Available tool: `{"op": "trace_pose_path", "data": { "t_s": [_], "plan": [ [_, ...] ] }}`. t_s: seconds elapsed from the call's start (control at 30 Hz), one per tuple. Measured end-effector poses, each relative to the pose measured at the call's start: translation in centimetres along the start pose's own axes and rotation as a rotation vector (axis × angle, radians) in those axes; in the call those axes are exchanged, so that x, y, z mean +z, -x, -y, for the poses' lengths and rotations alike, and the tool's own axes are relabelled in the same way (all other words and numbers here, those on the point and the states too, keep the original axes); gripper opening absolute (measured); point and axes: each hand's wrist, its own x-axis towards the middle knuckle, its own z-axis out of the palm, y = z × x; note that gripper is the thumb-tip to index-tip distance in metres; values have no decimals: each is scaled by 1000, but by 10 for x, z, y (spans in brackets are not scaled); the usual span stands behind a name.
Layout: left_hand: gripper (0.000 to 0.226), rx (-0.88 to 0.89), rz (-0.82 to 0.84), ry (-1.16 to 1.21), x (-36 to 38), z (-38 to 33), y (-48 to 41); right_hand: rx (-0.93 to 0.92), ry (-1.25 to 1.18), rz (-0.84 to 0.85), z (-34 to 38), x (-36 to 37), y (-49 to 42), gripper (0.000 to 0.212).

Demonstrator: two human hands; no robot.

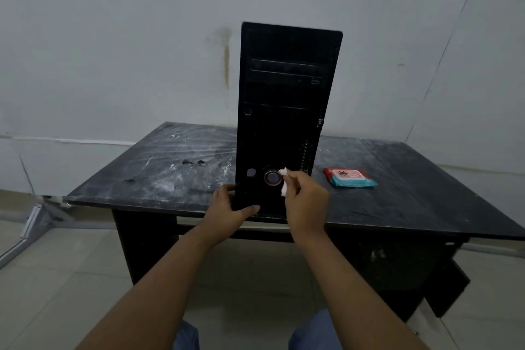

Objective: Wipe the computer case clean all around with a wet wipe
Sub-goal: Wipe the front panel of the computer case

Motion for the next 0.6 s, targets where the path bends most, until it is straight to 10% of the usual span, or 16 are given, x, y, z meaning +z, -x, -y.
{"op": "trace_pose_path", "data": {
  "t_s": [0.37, 0.6],
  "plan": [
    [99, -104, -21, 176, -3, -24, 6, 1222, -960, -123, 57, 44, 15, 10],
    [115, -147, 20, 251, -9, -27, 8, 1128, -887, -175, 47, 32, 15, 7]
  ]
}}
